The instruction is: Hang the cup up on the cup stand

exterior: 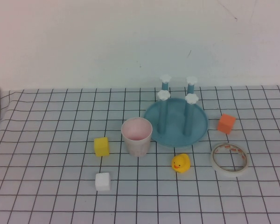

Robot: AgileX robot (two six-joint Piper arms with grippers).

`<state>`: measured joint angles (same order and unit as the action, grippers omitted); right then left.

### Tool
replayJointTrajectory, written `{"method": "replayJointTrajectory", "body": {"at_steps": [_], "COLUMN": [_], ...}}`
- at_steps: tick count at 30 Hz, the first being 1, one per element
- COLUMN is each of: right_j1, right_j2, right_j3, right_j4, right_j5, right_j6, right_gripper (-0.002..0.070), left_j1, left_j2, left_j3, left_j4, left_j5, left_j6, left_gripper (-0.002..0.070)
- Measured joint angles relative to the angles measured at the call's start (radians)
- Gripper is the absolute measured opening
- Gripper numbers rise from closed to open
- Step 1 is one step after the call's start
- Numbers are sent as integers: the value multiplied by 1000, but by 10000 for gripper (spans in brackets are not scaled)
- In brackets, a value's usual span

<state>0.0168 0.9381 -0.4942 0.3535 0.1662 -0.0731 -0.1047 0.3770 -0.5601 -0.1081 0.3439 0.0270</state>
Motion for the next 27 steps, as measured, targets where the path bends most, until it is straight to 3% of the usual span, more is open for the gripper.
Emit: {"method": "replayJointTrajectory", "body": {"at_steps": [5,13,21,27], "right_j1": [0,105,371,559], "right_j2": [264,525,702,873], "right_j3": [-147,-336,-533,-795], "right_j4": [2,2,2,-12], "right_j5": [237,303,274,274], "right_j6": [-94,-112,-121,-120], "right_gripper": [-1,-1,46,115], "left_j1": [0,0,0,0], "left_j2": [58,98,98,98], "left_j3": [41,128,195,197], "left_j4": [0,28,36,36], "left_j5": [57,48,-4,-18], "left_j6": [-1,-2,-5,-5], "left_gripper": [-3,-3,-3,-3]}}
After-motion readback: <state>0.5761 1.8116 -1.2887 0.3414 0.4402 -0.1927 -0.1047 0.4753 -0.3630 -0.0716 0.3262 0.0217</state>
